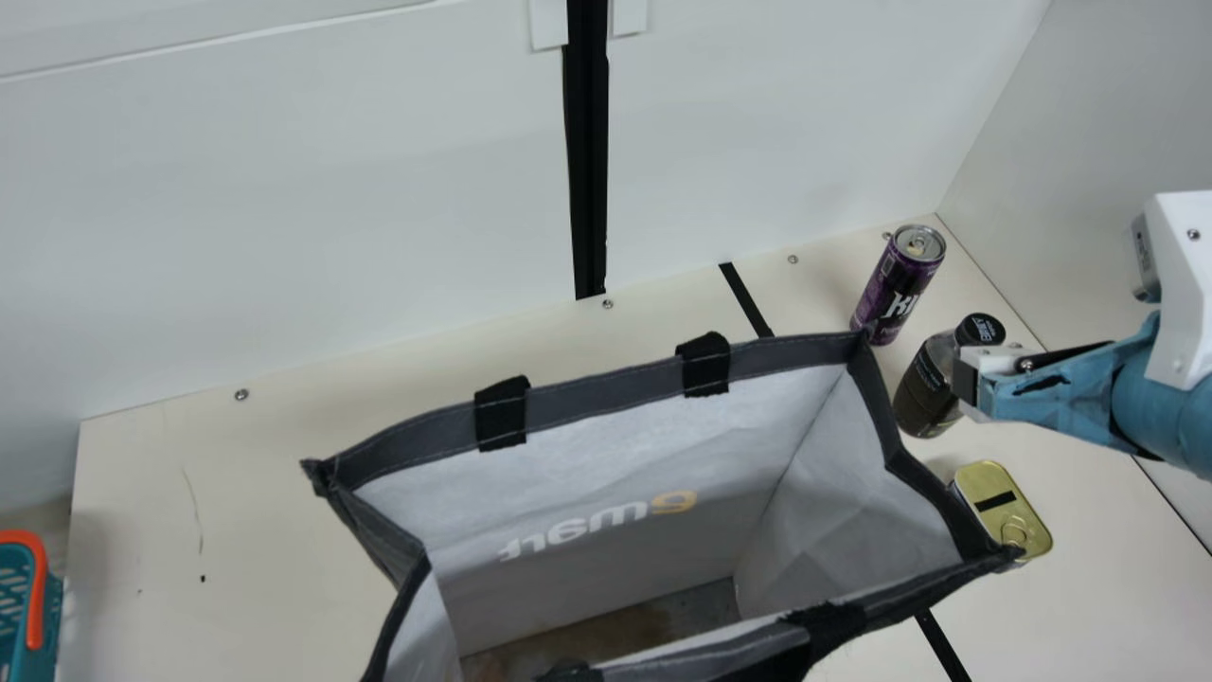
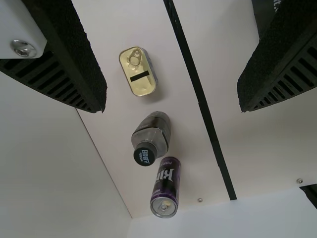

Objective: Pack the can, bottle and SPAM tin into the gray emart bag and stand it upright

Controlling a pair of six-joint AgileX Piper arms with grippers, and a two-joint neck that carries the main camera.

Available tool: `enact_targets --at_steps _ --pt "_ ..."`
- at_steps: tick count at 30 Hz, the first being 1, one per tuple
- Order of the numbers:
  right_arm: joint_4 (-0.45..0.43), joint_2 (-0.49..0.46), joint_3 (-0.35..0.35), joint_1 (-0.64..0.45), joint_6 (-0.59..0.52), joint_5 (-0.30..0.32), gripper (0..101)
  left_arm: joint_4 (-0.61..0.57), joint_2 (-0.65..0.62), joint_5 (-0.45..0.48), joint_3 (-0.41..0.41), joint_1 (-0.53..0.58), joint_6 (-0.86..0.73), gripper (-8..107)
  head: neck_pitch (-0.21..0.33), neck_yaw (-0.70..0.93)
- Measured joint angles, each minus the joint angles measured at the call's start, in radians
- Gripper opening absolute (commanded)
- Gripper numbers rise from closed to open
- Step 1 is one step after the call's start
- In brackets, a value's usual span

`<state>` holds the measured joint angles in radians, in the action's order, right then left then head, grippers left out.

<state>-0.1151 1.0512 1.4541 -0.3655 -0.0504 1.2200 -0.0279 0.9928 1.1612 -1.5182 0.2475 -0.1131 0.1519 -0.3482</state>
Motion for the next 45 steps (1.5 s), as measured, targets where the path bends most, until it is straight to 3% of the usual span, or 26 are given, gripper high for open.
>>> enact_targets --at_steps 21,45 --pt "0.000 0.000 0.000 0.000 0.000 0.000 95 -0.152 0.152 0.001 -0.212 0.001 -0.210 90 0.000 0.002" --pt "0.000 0.000 0.000 0.000 0.000 0.000 95 -0.155 0.293 -0.009 -0.415 0.214 -0.265 90 0.000 0.002"
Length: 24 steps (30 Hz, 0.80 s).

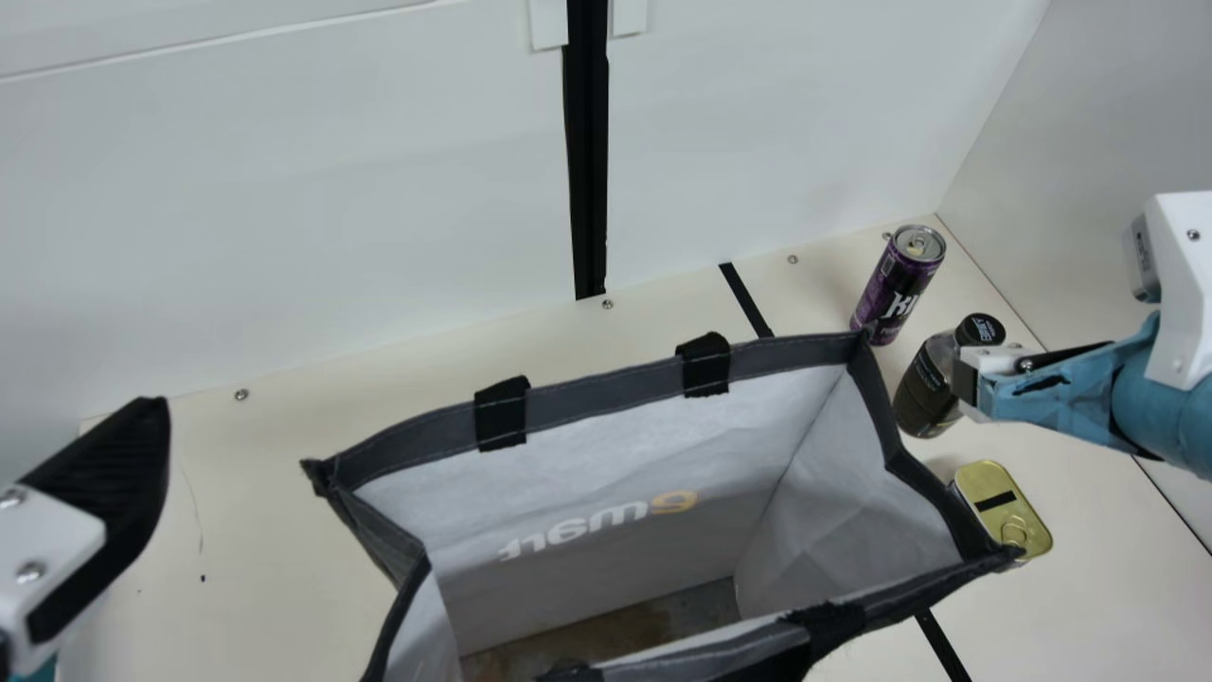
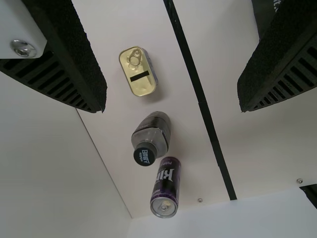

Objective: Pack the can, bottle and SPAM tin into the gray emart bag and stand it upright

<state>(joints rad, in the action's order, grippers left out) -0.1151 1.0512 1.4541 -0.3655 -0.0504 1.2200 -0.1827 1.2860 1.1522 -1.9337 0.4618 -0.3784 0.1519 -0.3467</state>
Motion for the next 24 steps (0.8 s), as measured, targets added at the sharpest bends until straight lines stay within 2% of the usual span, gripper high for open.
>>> enact_targets --at_steps 9,20,24 --pt "0.000 0.000 0.000 0.000 0.000 0.000 95 -0.025 0.056 0.016 -0.076 0.079 -0.030 90 0.000 0.000" --pt "0.000 0.000 0.000 0.000 0.000 0.000 95 -0.100 0.129 0.062 -0.177 0.114 -0.100 90 0.000 -0.002" --pt "0.000 0.000 0.000 0.000 0.000 0.000 95 -0.130 0.152 0.068 -0.189 0.128 -0.121 90 0.000 0.000"
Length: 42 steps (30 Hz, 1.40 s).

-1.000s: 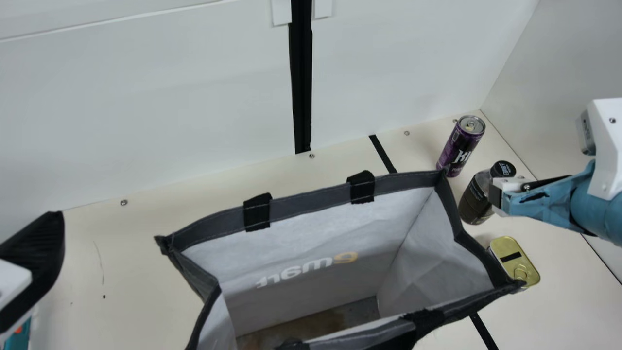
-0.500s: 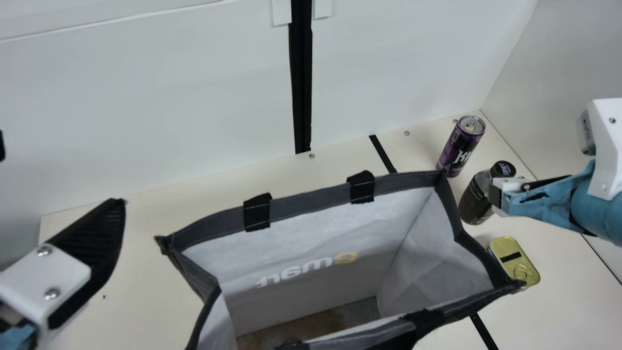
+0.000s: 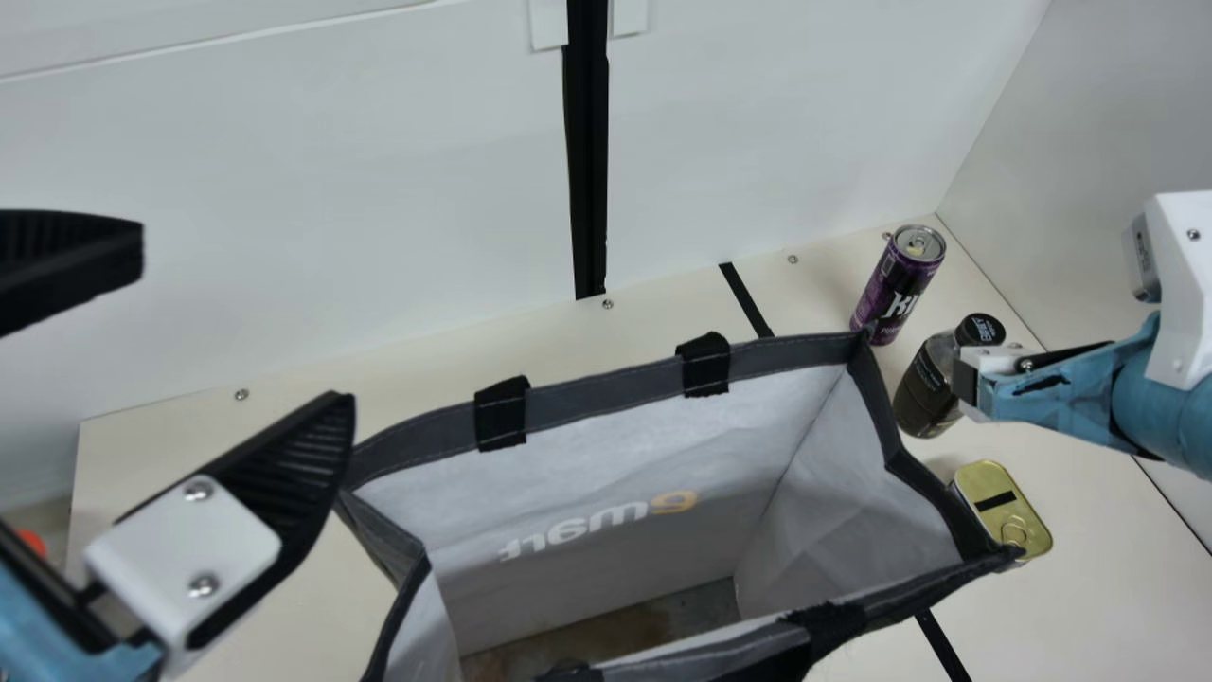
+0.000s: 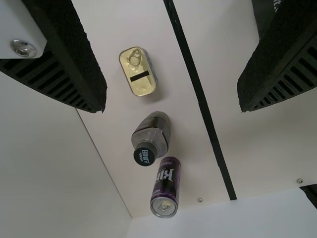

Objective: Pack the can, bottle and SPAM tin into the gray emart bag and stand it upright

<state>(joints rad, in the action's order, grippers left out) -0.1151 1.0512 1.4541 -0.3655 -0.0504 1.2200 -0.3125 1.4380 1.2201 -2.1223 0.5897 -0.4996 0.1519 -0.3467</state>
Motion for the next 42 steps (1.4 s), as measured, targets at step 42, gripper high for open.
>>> enact_targets --at_steps 42 --pt "0.000 0.000 0.000 0.000 0.000 0.000 95 -0.091 0.204 -0.002 0.012 0.177 -0.123 90 0.000 0.000"
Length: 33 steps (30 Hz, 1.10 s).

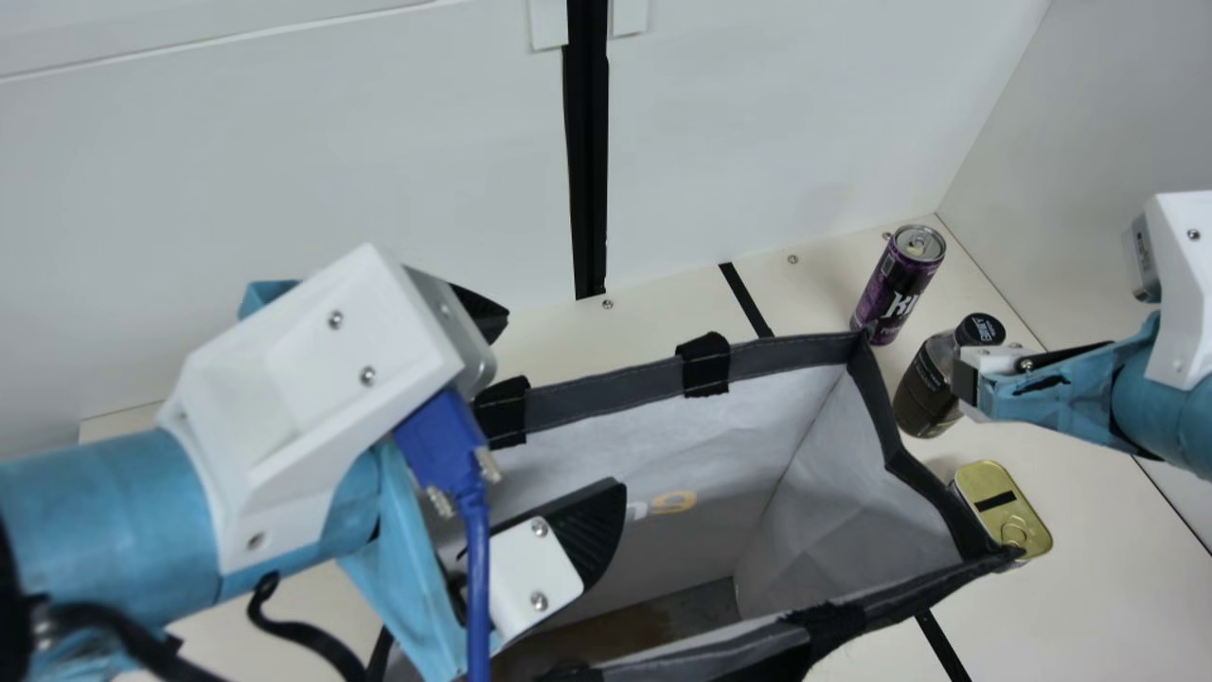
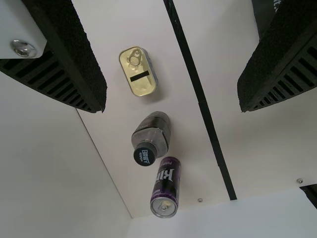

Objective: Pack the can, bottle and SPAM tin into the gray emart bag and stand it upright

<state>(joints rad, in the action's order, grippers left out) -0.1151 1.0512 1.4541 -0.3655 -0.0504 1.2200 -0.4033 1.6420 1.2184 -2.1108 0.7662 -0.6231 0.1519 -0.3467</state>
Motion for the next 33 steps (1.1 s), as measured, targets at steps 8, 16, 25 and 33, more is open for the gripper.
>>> enact_targets --at_steps 8,16,25,33 --pt "0.000 0.000 0.000 0.000 0.000 0.000 95 0.009 0.040 0.002 -0.006 -0.002 -0.016 90 0.000 0.000" --pt "0.000 0.000 0.000 0.000 0.000 0.000 95 0.027 0.070 0.002 -0.004 0.007 -0.027 90 0.000 -0.002" --pt "0.000 0.000 0.000 0.000 0.000 0.000 95 0.058 0.085 0.000 0.006 0.027 -0.025 50 0.000 -0.002" --pt "0.000 0.000 0.000 0.000 0.000 0.000 95 0.085 0.092 0.002 0.006 0.038 -0.005 -4 0.000 -0.002"
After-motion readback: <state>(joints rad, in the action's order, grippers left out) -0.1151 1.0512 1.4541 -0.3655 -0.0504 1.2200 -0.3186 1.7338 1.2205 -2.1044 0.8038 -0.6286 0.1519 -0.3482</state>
